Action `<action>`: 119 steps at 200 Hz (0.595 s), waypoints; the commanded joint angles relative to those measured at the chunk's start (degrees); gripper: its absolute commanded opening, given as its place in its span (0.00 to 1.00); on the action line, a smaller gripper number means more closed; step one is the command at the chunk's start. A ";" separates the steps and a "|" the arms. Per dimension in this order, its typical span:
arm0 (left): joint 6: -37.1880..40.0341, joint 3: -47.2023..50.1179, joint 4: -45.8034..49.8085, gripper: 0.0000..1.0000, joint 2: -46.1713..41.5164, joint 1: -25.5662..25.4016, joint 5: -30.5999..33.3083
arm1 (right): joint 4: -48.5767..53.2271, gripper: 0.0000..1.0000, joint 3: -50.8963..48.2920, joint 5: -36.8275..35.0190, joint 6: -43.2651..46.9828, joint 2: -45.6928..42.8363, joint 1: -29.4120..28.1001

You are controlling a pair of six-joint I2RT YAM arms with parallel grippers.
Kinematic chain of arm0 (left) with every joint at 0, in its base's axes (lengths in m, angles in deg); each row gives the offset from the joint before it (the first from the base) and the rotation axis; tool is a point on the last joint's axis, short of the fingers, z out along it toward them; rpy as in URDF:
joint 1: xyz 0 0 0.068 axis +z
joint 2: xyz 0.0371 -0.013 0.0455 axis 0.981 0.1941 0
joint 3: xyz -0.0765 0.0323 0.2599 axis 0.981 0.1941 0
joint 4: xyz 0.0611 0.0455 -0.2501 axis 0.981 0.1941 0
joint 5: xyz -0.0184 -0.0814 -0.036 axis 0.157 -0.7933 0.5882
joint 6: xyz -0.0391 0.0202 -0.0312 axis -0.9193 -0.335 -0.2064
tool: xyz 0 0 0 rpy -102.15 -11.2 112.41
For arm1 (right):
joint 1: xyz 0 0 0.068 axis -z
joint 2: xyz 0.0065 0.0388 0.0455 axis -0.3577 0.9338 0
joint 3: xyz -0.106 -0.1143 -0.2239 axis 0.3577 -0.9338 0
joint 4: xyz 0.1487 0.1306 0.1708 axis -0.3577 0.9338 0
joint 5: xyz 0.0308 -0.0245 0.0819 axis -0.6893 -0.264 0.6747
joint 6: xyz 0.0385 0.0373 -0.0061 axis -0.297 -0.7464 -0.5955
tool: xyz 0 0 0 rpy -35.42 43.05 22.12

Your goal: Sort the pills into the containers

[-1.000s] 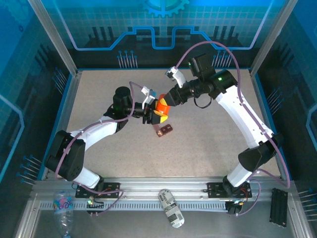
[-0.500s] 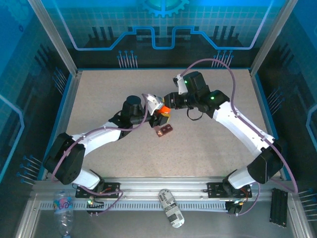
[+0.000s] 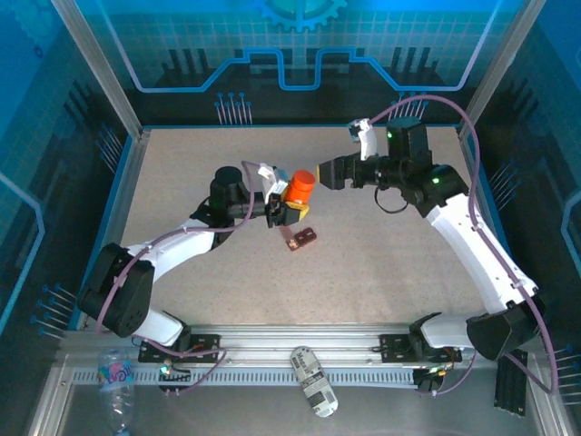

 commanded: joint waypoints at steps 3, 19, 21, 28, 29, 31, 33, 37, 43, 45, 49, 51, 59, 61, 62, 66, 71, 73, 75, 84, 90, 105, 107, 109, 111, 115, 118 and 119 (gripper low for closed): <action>-5.75 -2.99 -5.58 0.00 -0.76 0.34 -12.66 | 10.59 0.85 7.55 5.82 11.62 4.67 -1.32; -7.76 -3.72 -6.08 0.00 -0.26 0.32 -14.99 | 16.17 0.85 12.81 4.86 15.99 8.03 -3.18; -7.94 -3.78 -6.18 0.00 -0.21 0.30 -15.14 | 16.80 0.85 13.36 4.79 16.45 8.45 -3.36; -8.48 -3.90 -6.46 0.00 0.03 0.35 -15.65 | 18.79 0.86 15.51 4.52 17.81 9.98 -4.04; -8.59 -3.91 -6.54 0.00 -0.01 0.36 -15.74 | 19.12 0.86 15.75 4.45 17.98 10.16 -4.20; -8.71 -3.91 -6.64 0.00 0.05 0.31 -15.90 | 19.65 0.86 16.25 4.29 18.33 10.48 -4.42; -8.97 -3.91 -6.76 0.00 0.07 0.30 -15.98 | 20.13 0.86 16.68 4.19 18.60 10.86 -4.66; -9.23 -4.02 -6.96 0.00 0.13 0.31 -16.24 | 20.98 0.86 17.59 3.69 19.14 11.50 -5.09; -9.63 -4.05 -7.22 0.00 0.22 0.30 -16.48 | 22.00 0.86 18.71 2.88 19.82 12.29 -5.67; -9.70 -4.04 -7.30 0.00 0.26 0.32 -16.52 | 22.32 0.86 18.99 2.60 19.93 12.61 -5.85; -9.83 -4.11 -7.45 0.00 0.29 0.32 -16.62 | 22.81 0.86 19.53 2.39 20.32 13.04 -6.12; -10.01 -4.16 -7.46 0.00 0.35 0.30 -16.66 | 23.05 0.86 19.68 2.28 20.48 13.24 -6.29; -10.34 -4.09 -7.72 0.00 0.43 0.34 -16.78 | 23.54 0.86 20.24 2.12 20.71 13.89 -6.65; -10.43 -4.11 -7.75 0.00 0.47 0.37 -16.79 | 23.56 0.86 20.32 2.11 20.75 14.00 -6.75; -10.44 -4.14 -7.71 0.00 0.47 0.33 -16.75 | 23.57 0.85 20.34 2.06 20.73 14.06 -6.78; -10.45 -4.15 -7.78 0.00 0.43 0.33 -16.79 | 23.57 0.85 20.38 2.10 20.72 14.27 -6.88; -10.54 -4.19 -7.84 0.00 0.48 0.35 -16.84 | 23.57 0.84 20.29 2.19 20.71 14.38 -6.99; -10.63 -4.18 -7.91 0.00 0.55 0.31 -16.92 | 23.57 0.84 20.29 2.19 20.71 14.43 -7.03; -10.65 -4.18 -7.95 0.00 0.56 0.30 -16.92 | 23.57 0.84 20.29 2.17 20.73 14.47 -7.16; -10.82 -4.28 -8.10 0.00 0.59 0.30 -17.06 | 23.36 0.82 20.05 2.36 20.57 14.57 -7.17; -10.89 -4.24 -8.17 0.00 0.72 0.32 -17.08 | 23.16 0.79 19.89 2.37 20.45 14.57 -7.23; -11.05 -4.27 -8.25 0.00 0.83 0.33 -17.24 | 22.74 0.72 19.43 2.53 20.11 14.47 -7.24; -11.11 -4.27 -8.30 0.00 0.83 0.37 -17.24 | 22.75 0.71 19.41 2.52 20.09 14.43 -7.25; -11.15 -4.27 -8.36 0.00 0.90 0.36 -17.26 | 22.71 0.70 19.32 2.54 20.03 14.47 -7.25; -11.16 -4.27 -8.37 0.00 0.85 0.31 -17.26 | 22.65 0.70 19.36 2.50 19.99 14.43 -7.25; -11.16 -4.26 -8.42 0.00 1.00 0.30 -17.26 | 22.57 0.70 19.26 2.42 19.87 14.39 -7.25; -11.20 -4.26 -8.46 0.00 0.93 0.34 -17.32 | 22.48 0.70 19.16 2.48 19.79 14.39 -7.25; -11.18 -4.27 -8.46 0.00 0.93 0.32 -17.28 | 22.50 0.70 19.15 2.42 19.76 14.39 -7.25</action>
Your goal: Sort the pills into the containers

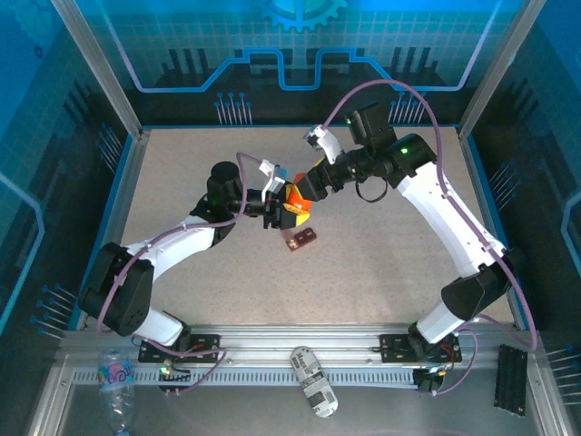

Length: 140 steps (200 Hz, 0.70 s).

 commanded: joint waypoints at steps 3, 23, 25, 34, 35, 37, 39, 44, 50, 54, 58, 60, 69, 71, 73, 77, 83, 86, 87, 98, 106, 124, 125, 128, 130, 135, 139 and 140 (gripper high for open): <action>-0.81 -1.99 -3.59 0.00 0.18 0.27 -2.86 | 1.50 0.70 0.71 -0.53 0.61 -0.12 -0.41; -0.89 -1.92 -3.59 0.00 0.28 0.20 -2.96 | 1.14 0.78 0.52 -0.70 0.08 -0.43 -0.41; -0.84 -1.91 -3.59 0.00 0.33 0.19 -2.98 | 1.08 0.78 0.52 -0.79 -0.01 -0.46 -0.41; -0.80 -1.92 -3.57 0.00 0.41 0.19 -2.98 | 0.85 0.79 0.52 -0.89 -0.21 -0.69 -0.42; -0.80 -1.87 -3.58 0.00 0.43 0.19 -2.98 | 0.82 0.79 0.52 -0.87 -0.21 -0.71 -0.37; -0.86 -1.83 -3.54 0.00 0.44 0.23 -2.99 | 0.73 0.79 0.52 -0.94 -0.29 -0.73 -0.34; -0.86 -1.82 -3.53 0.00 0.44 0.22 -2.99 | 0.66 0.79 0.52 -0.94 -0.30 -0.80 -0.33; -0.81 -1.81 -3.59 0.00 0.49 0.19 -2.96 | 0.54 0.79 0.52 -1.07 -0.53 -0.98 -0.35; -0.85 -1.73 -3.58 0.00 0.52 0.19 -3.04 | 0.36 0.79 0.53 -1.07 -0.75 -1.13 -0.12; -0.85 -1.65 -3.59 0.00 0.46 0.20 -3.07 | 0.27 0.78 0.52 -0.93 -0.89 -1.26 -0.08; -0.86 -1.65 -3.59 0.00 0.50 0.23 -2.98 | 0.18 0.78 0.52 -0.66 -1.03 -1.41 0.01; -0.86 -1.64 -3.59 0.00 0.50 0.22 -3.01 | 0.18 0.78 0.52 -0.56 -1.06 -1.43 0.02; -0.87 -1.65 -3.56 0.00 0.57 0.25 -3.05 | 0.01 0.77 0.52 -0.28 -1.33 -1.65 0.11; -0.84 -1.60 -3.58 0.00 0.54 0.20 -3.07 | 0.00 0.77 0.52 -0.25 -1.36 -1.69 0.16; -0.87 -1.63 -3.59 0.00 0.55 0.26 -3.07 | 0.00 0.76 0.50 -0.24 -1.41 -1.77 0.21; -0.95 -1.70 -3.59 0.00 0.54 0.21 -3.07 | -0.05 0.76 0.44 -0.23 -1.44 -1.86 0.21; -0.93 -1.65 -3.54 0.00 0.60 0.23 -3.07 | -0.16 0.76 0.39 -0.23 -1.57 -2.03 0.26; -0.89 -1.64 -3.58 0.00 0.68 0.19 -3.05 | -0.24 0.76 0.33 -0.19 -1.59 -2.12 0.29; -0.89 -1.64 -3.59 0.00 0.69 0.19 -3.11 | -0.25 0.76 0.29 -0.21 -1.61 -2.13 0.29; -1.08 -1.64 -3.58 0.00 0.78 0.19 -3.23 | -0.59 0.77 0.01 0.16 -1.80 -2.53 0.44; -1.11 -1.64 -3.59 0.00 0.72 0.25 -3.24 | -0.78 0.78 -0.17 0.44 -1.87 -2.75 0.47; -1.13 -1.74 -3.57 0.00 0.79 0.23 -3.22 | -1.23 0.78 -0.53 1.02 -2.30 -3.11 0.64; -1.14 -1.73 -3.58 0.00 0.79 0.21 -3.19 | -1.23 0.78 -0.53 1.05 -2.31 -3.11 0.64; -1.08 -1.73 -3.59 0.00 0.79 0.27 -3.24 | -1.19 0.77 -0.54 1.15 -2.26 -3.03 0.64; -1.09 -1.75 -3.55 0.00 0.84 0.21 -3.25 | -1.18 0.77 -0.54 1.17 -2.27 -3.05 0.64; -1.09 -1.84 -3.59 0.00 0.86 0.20 -3.25 | -1.06 0.76 -0.54 1.17 -2.29 -2.96 0.64; -1.15 -1.82 -3.57 0.00 0.82 0.20 -3.23 | -1.05 0.76 -0.57 1.17 -2.30 -2.89 0.60; -1.19 -1.82 -3.58 0.00 0.81 0.20 -3.20 | -1.01 0.76 -0.64 1.17 -2.32 -2.87 0.66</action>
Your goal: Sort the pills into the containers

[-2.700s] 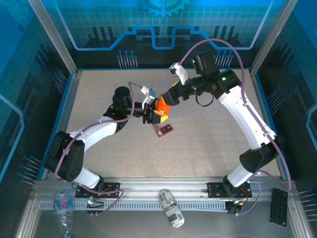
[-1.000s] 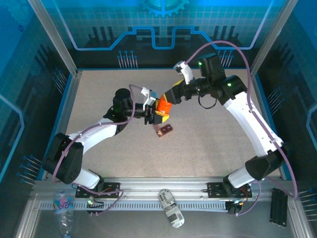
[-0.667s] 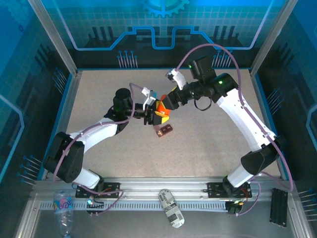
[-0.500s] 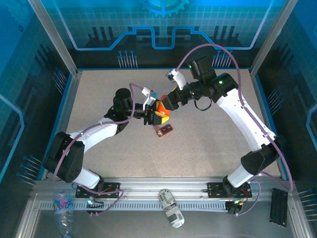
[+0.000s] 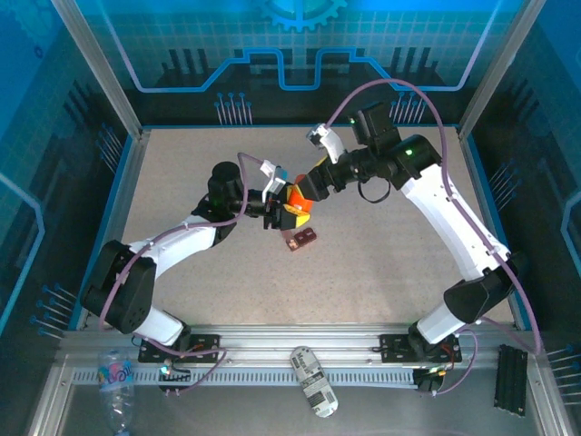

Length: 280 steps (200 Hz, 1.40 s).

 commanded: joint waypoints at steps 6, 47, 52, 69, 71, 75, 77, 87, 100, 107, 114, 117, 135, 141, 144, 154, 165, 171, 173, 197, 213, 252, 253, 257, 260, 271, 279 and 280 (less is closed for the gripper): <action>-0.64 -1.90 -2.37 0.00 0.13 0.21 -1.90 | -0.46 0.75 -0.61 1.44 -0.77 -1.30 0.38; -0.84 -2.58 -2.14 0.00 0.20 0.24 -1.93 | -0.25 0.66 -1.67 1.59 -0.59 -0.59 0.36; -0.77 -2.66 -2.14 0.00 0.20 0.20 -1.96 | -0.21 0.64 -1.82 1.70 -0.60 -0.59 0.36; -0.61 -2.86 -2.05 0.00 0.17 0.20 -1.69 | -0.45 0.53 -2.32 1.87 -0.97 -0.57 0.29; -0.62 -2.87 -2.02 0.00 0.15 0.24 -1.62 | -0.51 0.51 -2.45 1.80 -1.08 -0.57 0.34; -0.45 -2.88 -2.07 0.00 0.12 0.23 -1.45 | -0.70 0.49 -2.62 1.79 -1.38 -0.57 0.31; -0.38 -2.87 -2.05 0.00 0.09 0.22 -1.32 | -0.83 0.48 -2.72 1.80 -1.49 -0.64 0.32; 0.04 -2.95 -1.70 0.00 0.02 0.19 -0.83 | -1.67 0.43 -3.66 1.66 -2.47 -0.98 0.14; 1.35 -3.12 -0.42 0.00 -0.27 0.21 0.67 | -3.27 0.38 -5.16 0.14 -4.25 -1.62 -0.40; 2.22 -3.22 0.51 0.00 -0.44 0.21 1.69 | -4.47 0.35 -6.21 -1.19 -5.73 -1.95 -0.80; 3.04 -3.14 1.01 0.00 -0.74 0.10 3.03 | -5.69 0.31 -7.33 -3.06 -7.68 -2.28 -1.29; 3.46 -2.99 1.24 0.00 -0.94 0.02 3.82 | -6.37 0.30 -7.75 -4.01 -8.61 -2.32 -1.54; 8.18 -1.82 3.15 0.00 -2.41 -1.29 11.71 | -10.37 0.27 -11.46 -10.48 -15.67 -2.68 -3.19; 11.14 -1.41 4.54 0.00 -3.17 -2.18 15.64 | -12.19 0.27 -12.96 -12.44 -18.67 -2.68 -3.76; 12.55 -1.12 5.25 0.00 -3.48 -2.69 17.69 | -13.41 0.28 -13.79 -13.08 -19.95 -2.68 -4.04; 17.24 -0.11 6.23 0.00 -4.41 -4.68 24.46 | -17.16 0.28 -17.00 -17.09 -24.72 -2.97 -5.21; 20.67 1.47 4.71 0.00 -4.93 -7.09 31.45 | -22.66 0.28 -21.18 -21.12 -29.82 -3.57 -6.59; 21.68 2.34 2.96 0.00 -4.90 -8.21 34.50 | -25.26 0.28 -23.26 -22.84 -32.48 -3.78 -7.01; 21.91 2.61 2.44 0.00 -4.85 -8.48 35.35 | -26.09 0.28 -23.83 -23.45 -33.30 -3.85 -7.20; 21.08 5.28 -5.31 0.00 -3.10 -10.81 43.20 | -34.13 0.27 -28.77 -27.12 -39.79 -4.26 -7.83; 18.85 5.72 -8.19 0.00 -1.46 -11.00 44.00 | -35.04 0.28 -28.29 -27.56 -39.92 -3.94 -7.46; 12.89 4.86 -9.74 0.00 1.04 -8.11 36.68 | -33.77 0.67 -24.89 -16.64 -34.05 -6.45 -1.74; 12.72 4.86 -9.79 0.00 1.06 -7.92 36.29 | -33.69 0.68 -24.81 -16.21 -33.78 -6.59 -1.57; 11.92 4.76 -9.75 0.00 1.08 -7.27 34.99 | -33.21 0.72 -24.48 -14.86 -32.59 -7.41 -0.92; 11.26 4.61 -9.76 0.00 1.07 -6.76 33.84 | -32.99 0.75 -24.40 -13.89 -31.63 -7.94 -0.44; 9.21 4.27 -9.71 0.00 0.93 -4.87 29.27 | -31.90 0.83 -24.16 -9.04 -27.73 -10.67 1.42; 8.50 4.11 -9.37 0.00 0.53 -3.72 26.34 | -29.69 0.86 -23.44 -5.20 -24.60 -12.14 3.01; 8.42 4.13 -9.34 0.00 0.50 -3.61 26.02 | -29.32 0.86 -23.38 -4.77 -24.18 -12.29 3.22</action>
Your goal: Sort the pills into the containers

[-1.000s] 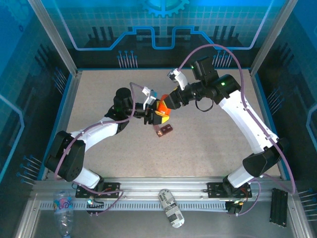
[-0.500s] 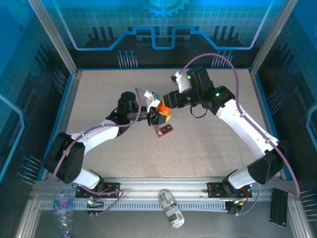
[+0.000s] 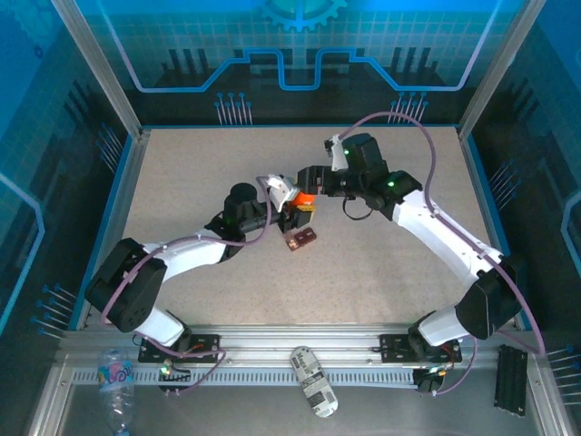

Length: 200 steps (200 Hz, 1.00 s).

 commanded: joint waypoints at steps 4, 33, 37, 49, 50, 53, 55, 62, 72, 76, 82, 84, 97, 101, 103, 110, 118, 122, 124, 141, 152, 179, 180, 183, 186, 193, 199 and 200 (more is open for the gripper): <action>-3.84 -2.75 -6.21 0.00 -1.02 3.34 -13.33 | 2.48 0.87 3.88 14.16 9.67 -6.15 4.37; -5.78 -4.04 -4.42 0.00 -1.96 6.06 -25.31 | 14.16 0.88 9.69 23.47 22.27 -6.16 8.32; -6.33 -4.29 -4.32 0.00 -1.88 6.27 -26.91 | 15.84 0.88 10.82 24.23 23.95 -5.58 8.31; -8.14 -5.23 -3.58 0.00 -1.57 6.78 -30.92 | 20.74 0.88 14.32 25.32 28.65 -3.42 8.28; -8.20 -5.32 -3.48 0.00 -1.59 6.85 -31.16 | 21.05 0.88 14.56 25.48 28.96 -3.23 8.27; -8.48 -5.51 -3.23 0.00 -1.50 6.92 -31.98 | 22.08 0.87 15.37 25.67 29.92 -2.55 8.20; -8.62 -5.63 -2.96 0.00 -1.45 6.96 -32.47 | 22.67 0.87 16.03 25.83 30.50 -2.24 8.14; -8.90 -6.08 -2.10 0.00 -1.46 6.94 -34.11 | 24.90 0.87 17.89 26.55 32.17 -0.87 7.85; -9.08 -6.82 -0.68 0.00 -1.34 6.99 -35.87 | 27.79 0.87 20.90 26.71 34.30 1.40 7.12; -9.05 -7.06 -0.09 0.00 -1.29 6.94 -36.36 | 29.22 0.87 22.08 26.49 35.13 2.20 6.71; -9.05 -7.37 0.72 0.00 -1.27 6.93 -37.06 | 31.26 0.87 24.09 25.96 36.50 3.54 5.80; -9.02 -7.48 0.88 0.00 -1.20 6.92 -37.23 | 31.99 0.87 24.76 25.66 36.92 3.96 5.52; -8.91 -7.84 1.83 0.00 -1.26 6.92 -38.15 | 36.05 0.87 28.93 23.06 39.25 6.64 3.65; -8.88 -7.99 2.11 0.00 -1.24 6.96 -38.39 | 37.11 0.87 30.01 22.38 39.74 7.48 3.26; -8.83 -8.07 2.42 0.00 -1.30 7.00 -38.45 | 37.58 0.87 30.59 22.06 39.99 7.85 3.08; -8.54 -8.21 3.17 0.00 -1.30 6.94 -38.67 | 39.27 0.86 32.31 21.30 40.77 9.02 2.55; -8.25 -8.42 3.75 0.00 -1.43 6.93 -38.93 | 40.76 0.85 33.89 20.49 41.33 10.18 2.16; -8.10 -8.40 3.99 0.00 -1.47 6.92 -39.03 | 41.29 0.85 34.45 20.18 41.51 10.64 2.05; -8.10 -8.40 4.14 0.00 -1.49 6.96 -39.04 | 41.49 0.85 34.69 20.02 41.55 10.84 1.97; -7.90 -8.44 4.78 0.00 -1.46 6.93 -39.48 | 42.52 0.82 35.78 19.51 41.75 11.76 1.76; -7.81 -8.40 5.02 0.00 -1.48 6.92 -39.70 | 42.64 0.81 35.93 19.41 41.70 11.98 1.76; -7.46 -8.67 5.49 0.00 -1.46 6.99 -40.13 | 42.92 0.76 35.54 19.15 41.70 12.55 1.76; -7.42 -8.66 5.54 0.00 -1.45 7.00 -40.12 | 42.95 0.76 35.58 19.10 41.72 12.58 1.76; -7.37 -8.66 5.64 0.00 -1.52 6.93 -40.12 | 42.98 0.75 35.47 19.15 41.74 12.60 1.76; -7.37 -8.72 5.65 0.00 -1.46 6.92 -40.11 | 43.11 0.75 35.49 19.18 41.74 12.68 1.76; -7.19 -8.81 5.84 0.00 -1.60 6.95 -40.13 | 43.15 0.74 35.36 19.30 41.74 12.79 1.77; -7.04 -8.92 6.06 0.00 -1.53 6.92 -40.18 | 43.24 0.74 35.38 19.45 41.74 12.95 1.77; -6.94 -8.97 6.14 0.00 -1.53 7.01 -40.23 | 43.25 0.74 35.41 19.47 41.74 12.95 1.77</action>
